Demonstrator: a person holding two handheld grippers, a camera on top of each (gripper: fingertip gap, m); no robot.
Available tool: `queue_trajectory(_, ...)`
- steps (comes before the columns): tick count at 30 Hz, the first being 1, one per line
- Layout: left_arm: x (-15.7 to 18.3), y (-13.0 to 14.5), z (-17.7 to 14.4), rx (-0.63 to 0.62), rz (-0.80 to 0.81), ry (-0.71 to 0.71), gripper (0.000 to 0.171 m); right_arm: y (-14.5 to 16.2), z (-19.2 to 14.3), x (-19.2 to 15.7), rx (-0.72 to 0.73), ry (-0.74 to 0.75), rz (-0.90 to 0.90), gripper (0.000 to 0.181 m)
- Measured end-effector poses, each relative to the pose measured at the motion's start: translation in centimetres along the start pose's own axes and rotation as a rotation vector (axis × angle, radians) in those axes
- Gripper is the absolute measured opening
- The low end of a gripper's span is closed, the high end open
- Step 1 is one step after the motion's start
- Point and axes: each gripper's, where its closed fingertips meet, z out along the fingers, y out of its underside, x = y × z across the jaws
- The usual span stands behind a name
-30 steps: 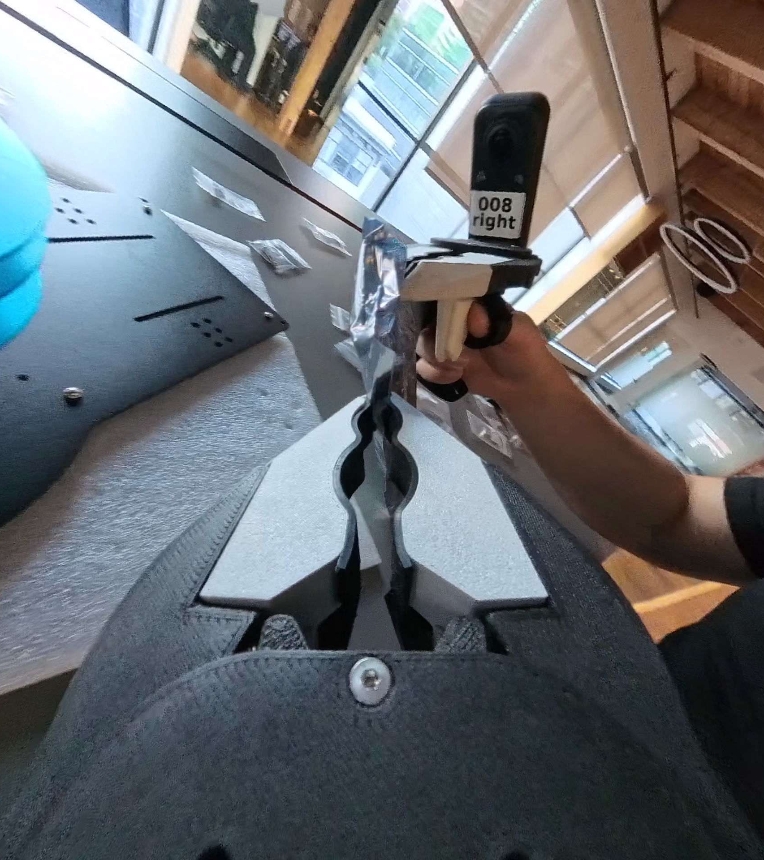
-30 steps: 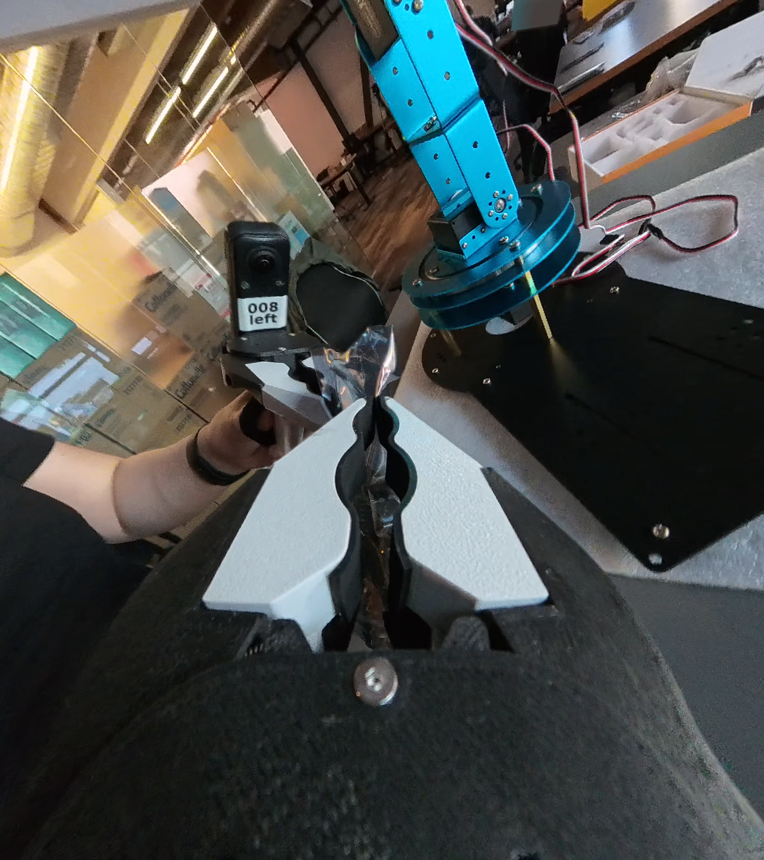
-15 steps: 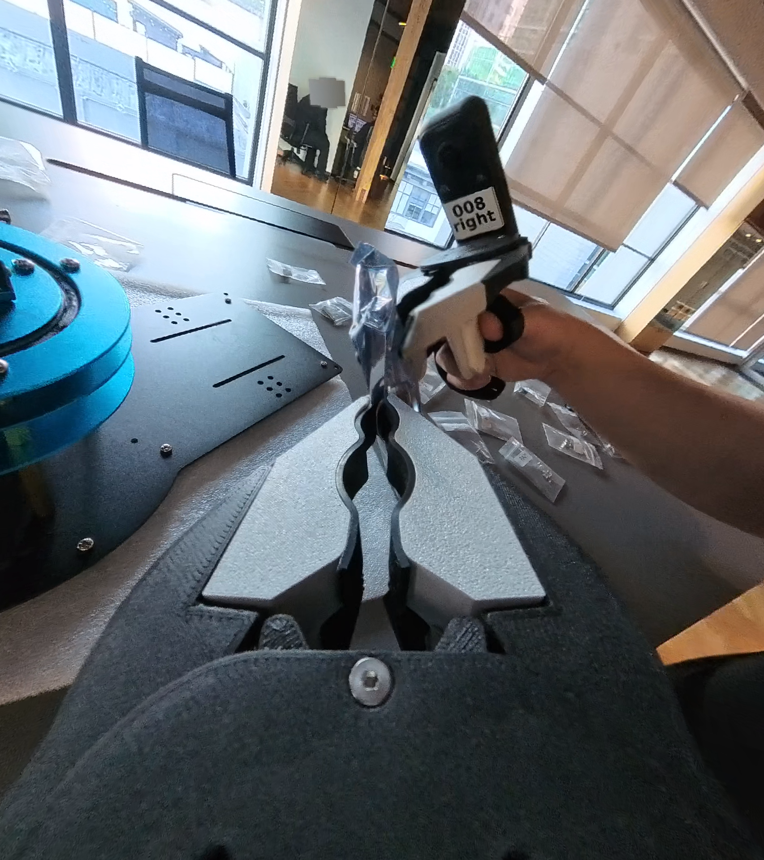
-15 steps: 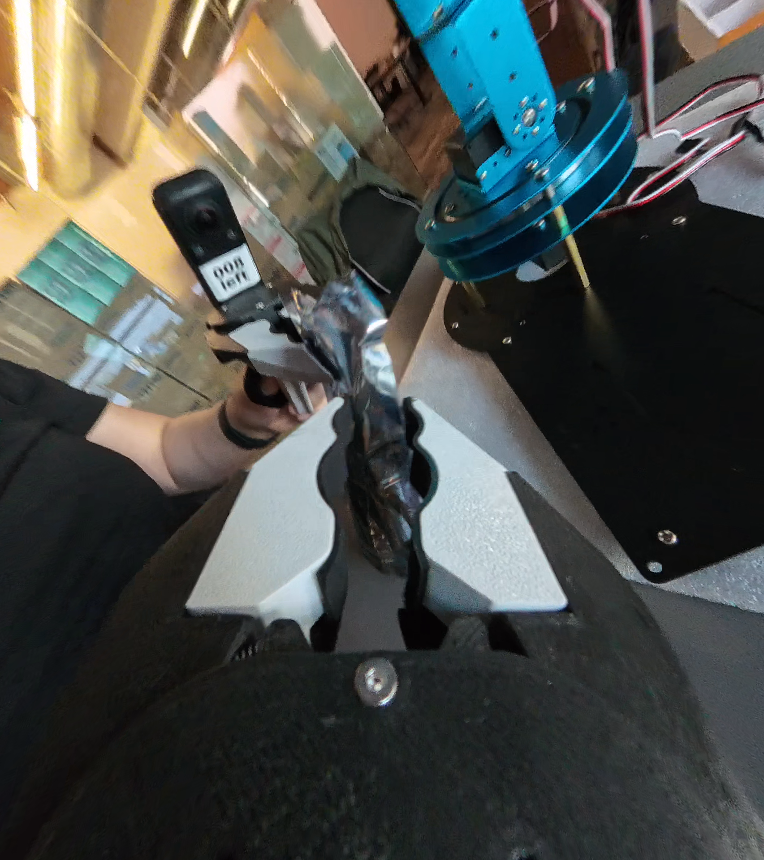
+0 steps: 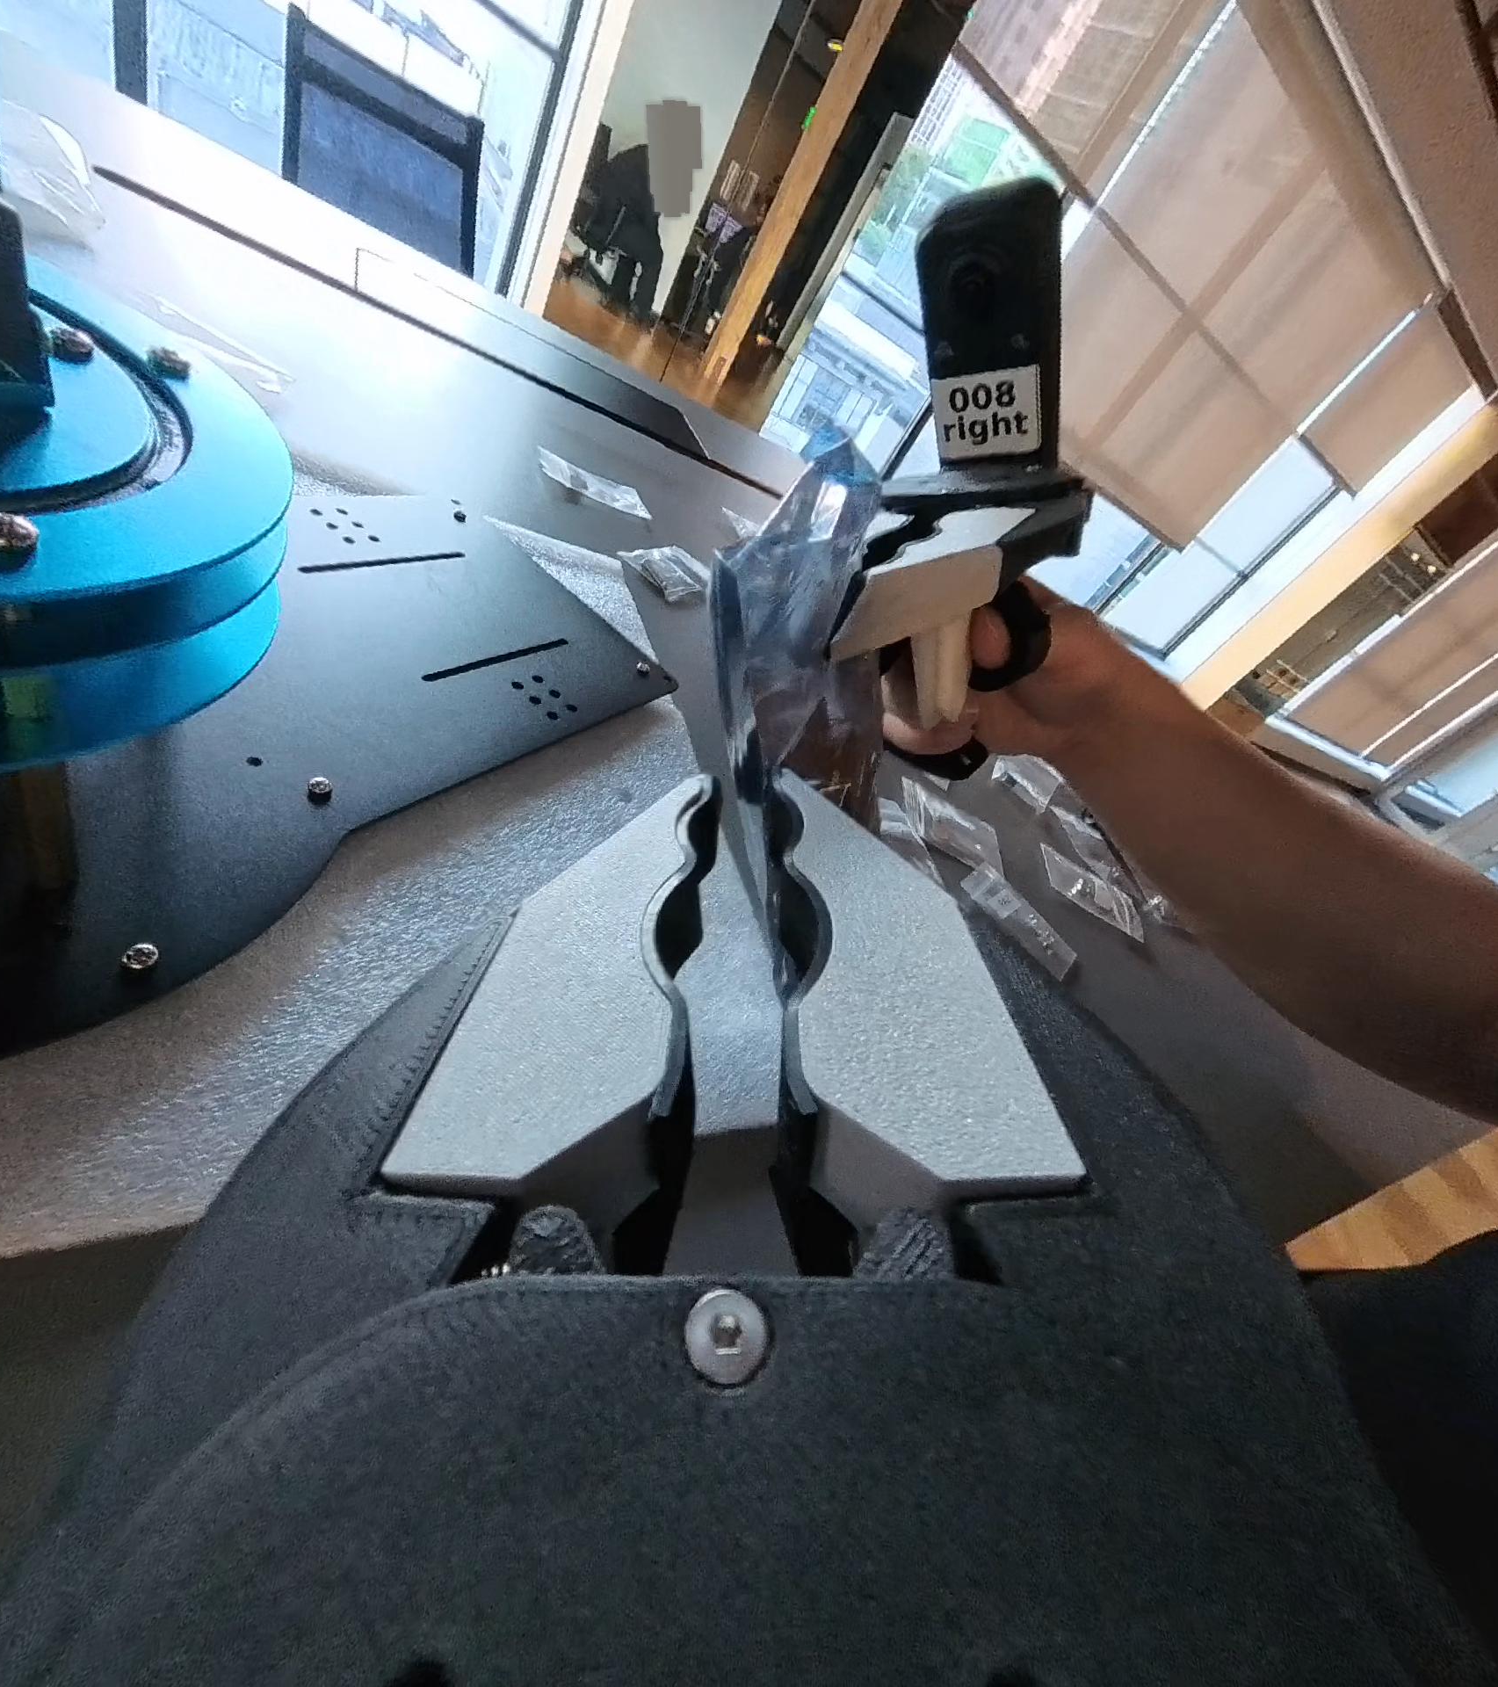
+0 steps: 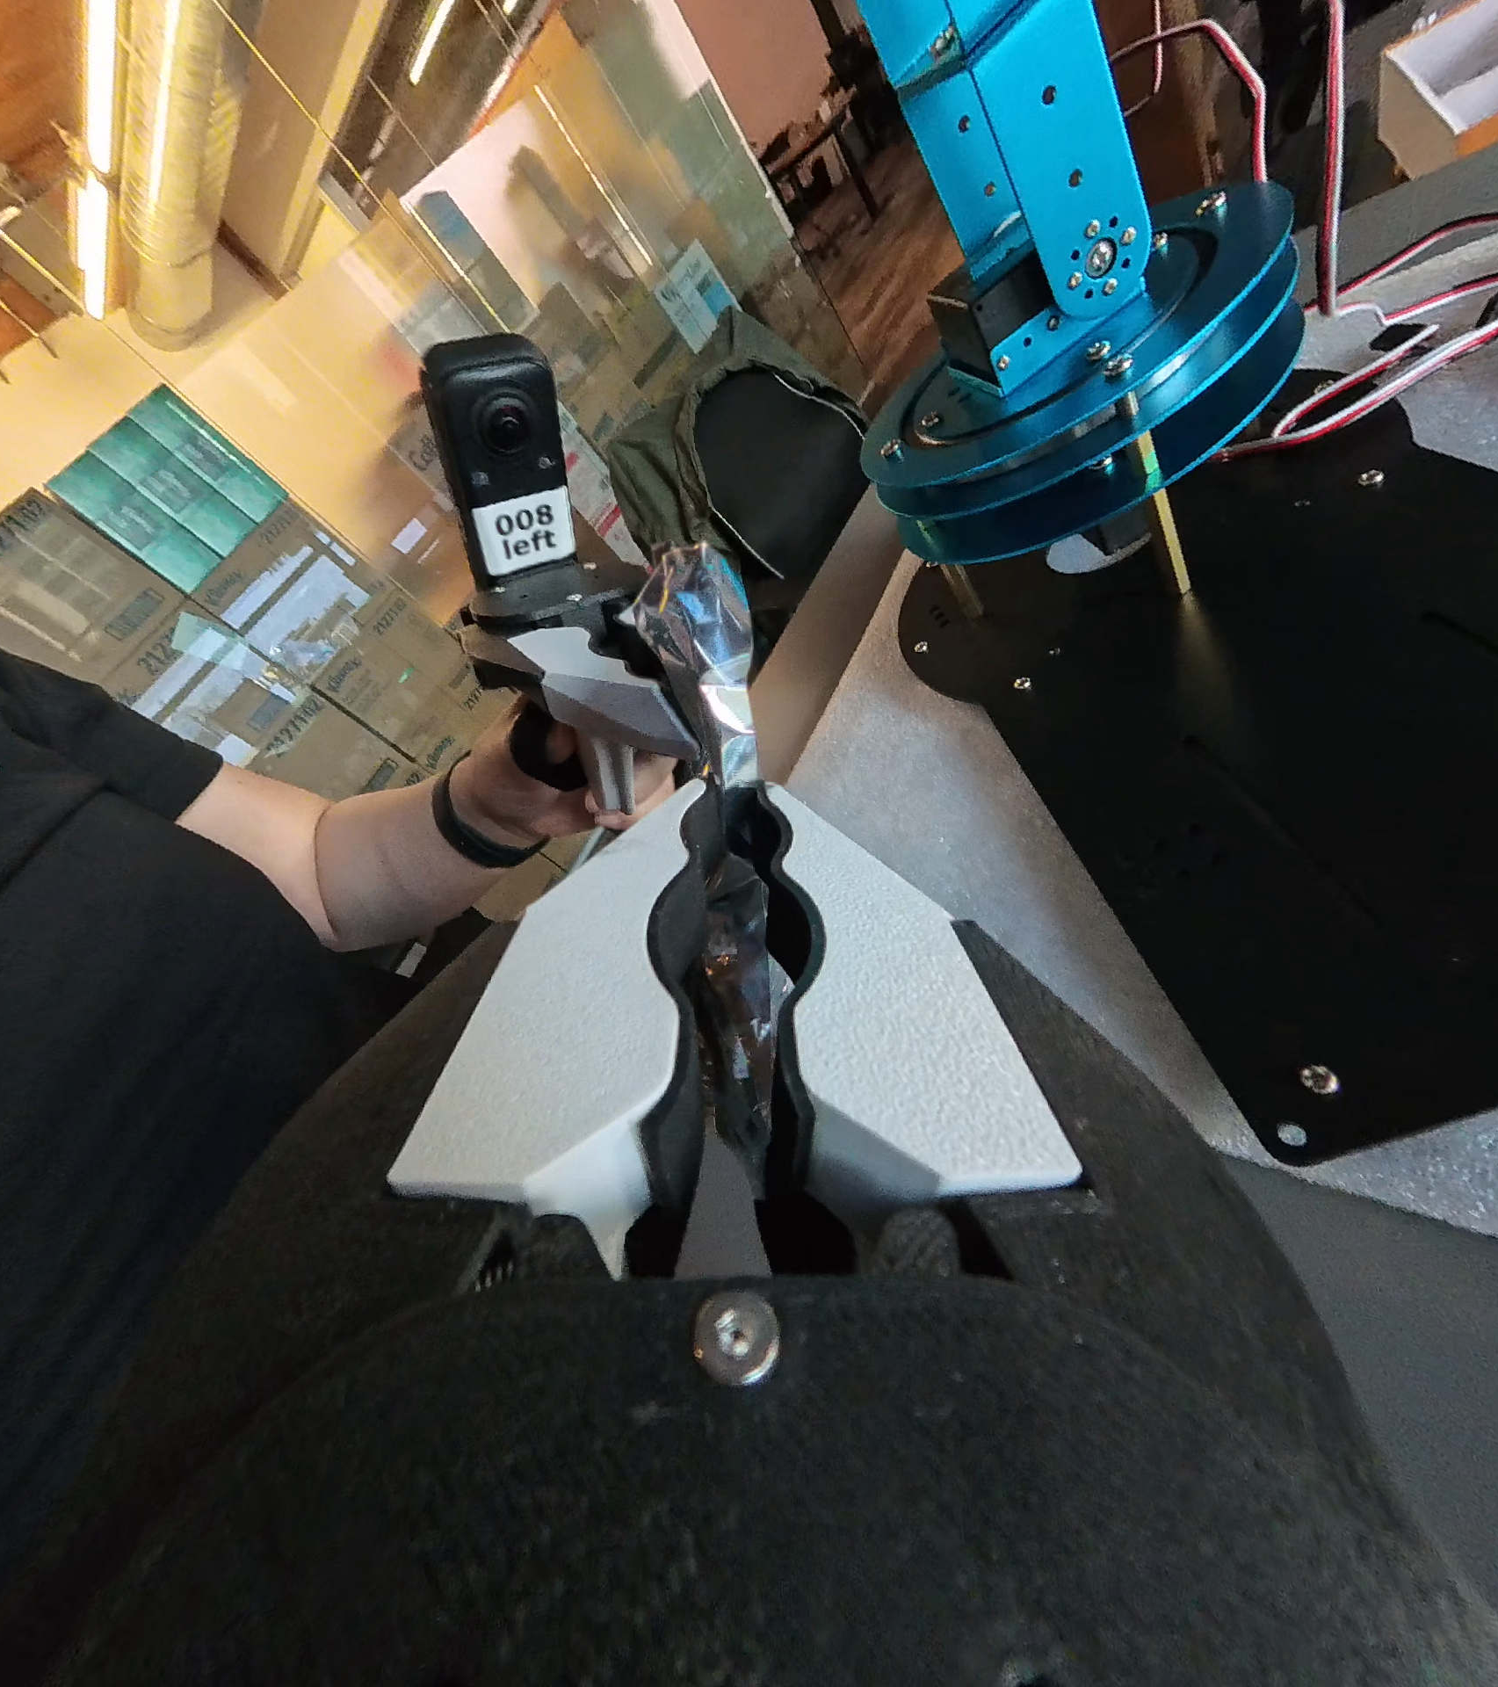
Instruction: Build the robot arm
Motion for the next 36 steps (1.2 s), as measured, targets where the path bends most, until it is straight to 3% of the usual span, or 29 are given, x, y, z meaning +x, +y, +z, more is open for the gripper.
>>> queue_trajectory(6, 0.2, -0.2, 0.5, 0.001, 0.013, -0.016, 0.000, -0.4, 0.2, -0.3, 0.031, -0.015, -0.014, 0.001)
queue_trajectory(11, 0.5, -0.2, 0.8, -0.036, 0.141, -0.082, 0.000, 0.1, 0.8, -0.5, -0.081, 0.083, -0.124, 0.001)
queue_trajectory(20, 0.6, -1.3, 1.1, -0.009, 0.117, -0.079, 0.000, 1.0, 1.8, 0.3, -0.290, 0.150, -0.196, 0.000)
queue_trajectory(25, 0.0, -2.2, 0.7, -0.003, 0.118, -0.086, 0.000, -0.7, 2.1, 0.4, -0.241, 0.144, -0.191, 0.000)
queue_trajectory(30, -1.1, -2.3, 0.8, -0.048, 0.160, -0.126, 0.000, -0.3, 3.4, 1.7, -0.269, 0.189, -0.213, 0.000)
queue_trajectory(34, -1.8, -2.4, 0.7, -0.051, 0.133, -0.112, 0.000, -0.7, 3.6, 2.0, -0.193, 0.161, -0.179, 0.001)
queue_trajectory(36, -1.9, -2.4, 0.7, -0.047, 0.164, -0.123, 0.000, -1.0, 3.9, 1.7, -0.111, 0.099, -0.092, 0.019)
